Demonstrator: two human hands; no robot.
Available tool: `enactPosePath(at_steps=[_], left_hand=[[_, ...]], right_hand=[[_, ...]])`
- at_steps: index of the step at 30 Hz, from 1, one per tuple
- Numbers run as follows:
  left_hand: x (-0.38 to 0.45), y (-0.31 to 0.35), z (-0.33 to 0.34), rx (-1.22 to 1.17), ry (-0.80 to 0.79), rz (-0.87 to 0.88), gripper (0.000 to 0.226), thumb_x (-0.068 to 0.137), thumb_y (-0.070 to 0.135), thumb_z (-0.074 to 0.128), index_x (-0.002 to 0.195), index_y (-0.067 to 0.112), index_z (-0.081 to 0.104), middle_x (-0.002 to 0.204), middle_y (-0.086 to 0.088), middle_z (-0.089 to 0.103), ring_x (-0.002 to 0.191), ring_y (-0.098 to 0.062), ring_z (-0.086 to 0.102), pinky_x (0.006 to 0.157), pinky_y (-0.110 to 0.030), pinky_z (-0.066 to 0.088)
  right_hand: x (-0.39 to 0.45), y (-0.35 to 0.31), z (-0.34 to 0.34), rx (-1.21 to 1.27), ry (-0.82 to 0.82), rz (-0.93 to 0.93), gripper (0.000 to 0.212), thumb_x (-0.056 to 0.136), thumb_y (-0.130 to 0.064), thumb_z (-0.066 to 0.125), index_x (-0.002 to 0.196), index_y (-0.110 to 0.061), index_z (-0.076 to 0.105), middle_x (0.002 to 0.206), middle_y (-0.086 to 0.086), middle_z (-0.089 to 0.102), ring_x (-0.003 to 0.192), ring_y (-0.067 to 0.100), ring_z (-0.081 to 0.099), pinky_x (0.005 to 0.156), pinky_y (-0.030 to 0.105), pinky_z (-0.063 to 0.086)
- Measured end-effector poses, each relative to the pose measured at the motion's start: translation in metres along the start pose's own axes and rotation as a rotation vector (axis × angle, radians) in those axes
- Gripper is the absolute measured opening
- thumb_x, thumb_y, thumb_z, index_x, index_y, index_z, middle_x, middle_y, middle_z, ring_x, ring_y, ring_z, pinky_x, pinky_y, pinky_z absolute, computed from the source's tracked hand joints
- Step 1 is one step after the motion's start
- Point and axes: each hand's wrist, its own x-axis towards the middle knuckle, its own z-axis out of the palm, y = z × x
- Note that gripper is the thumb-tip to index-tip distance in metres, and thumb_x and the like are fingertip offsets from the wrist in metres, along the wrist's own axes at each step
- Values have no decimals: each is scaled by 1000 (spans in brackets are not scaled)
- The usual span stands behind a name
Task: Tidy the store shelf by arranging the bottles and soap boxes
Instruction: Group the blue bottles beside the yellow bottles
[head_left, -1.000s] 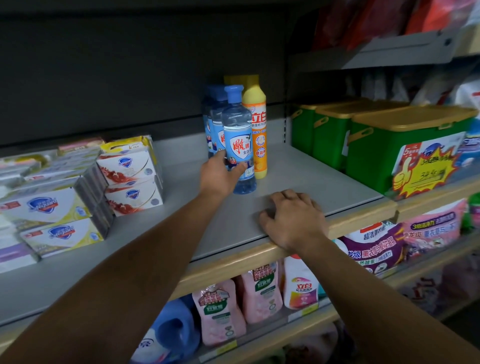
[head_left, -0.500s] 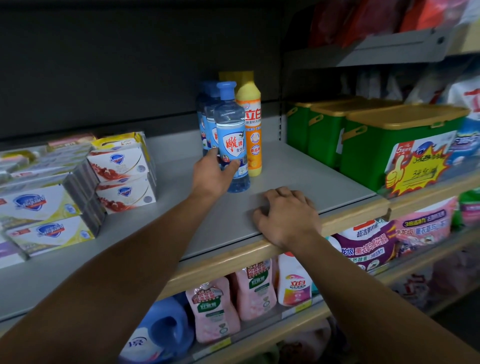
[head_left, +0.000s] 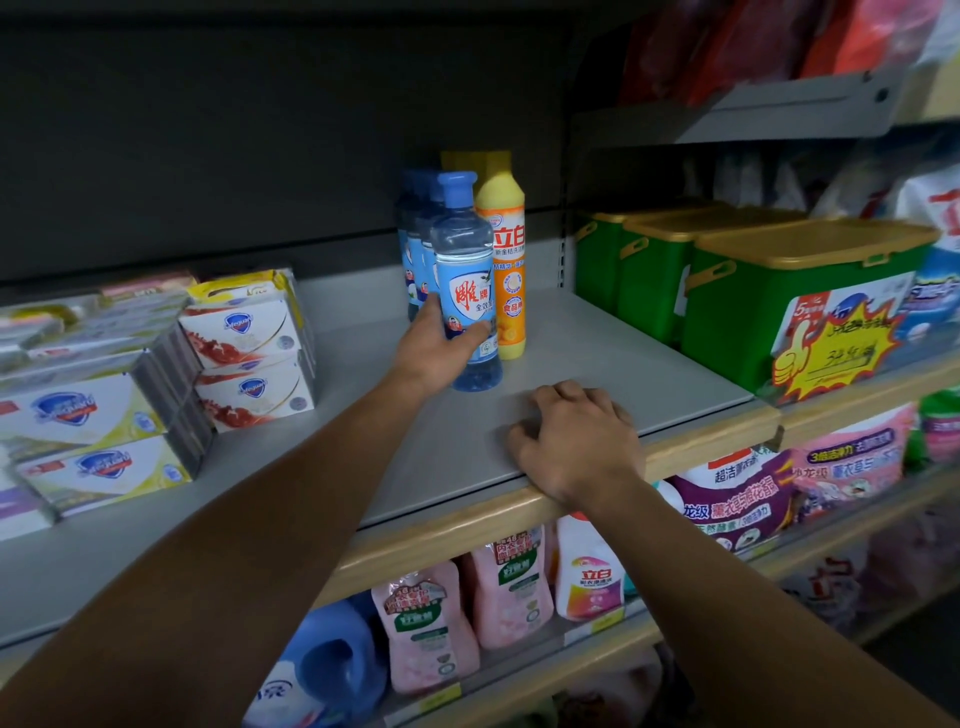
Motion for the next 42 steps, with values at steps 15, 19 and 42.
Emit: enactPosePath(at_steps=[15, 19, 42], left_hand=[[-4, 0, 10, 148, 172, 73, 53, 85, 41, 70, 127, 11, 56, 127, -6, 62, 114, -20, 60, 94, -35, 51], [-3, 1, 10, 144, 148, 68, 52, 86, 40, 69, 127, 11, 55, 129, -5, 62, 115, -21, 60, 92, -32, 50], [-140, -50, -152, 738, -145, 212, 38, 89, 32, 67, 116, 6, 68, 117, -10, 69, 112, -25, 63, 100, -28, 43]], right_hand=[[1, 0, 2, -1, 21, -2, 52, 92, -53, 37, 132, -23, 51, 132, 2, 53, 125, 27, 44, 105, 43, 36], [2, 0, 1, -5, 27, -3, 52, 92, -53, 36, 131, -23, 51, 131, 3, 53, 125, 28, 44, 104, 42, 35], [9, -54, 12, 235, 21, -229, 33, 85, -34, 62, 117, -24, 66, 119, 2, 64, 113, 23, 57, 92, 31, 46]])
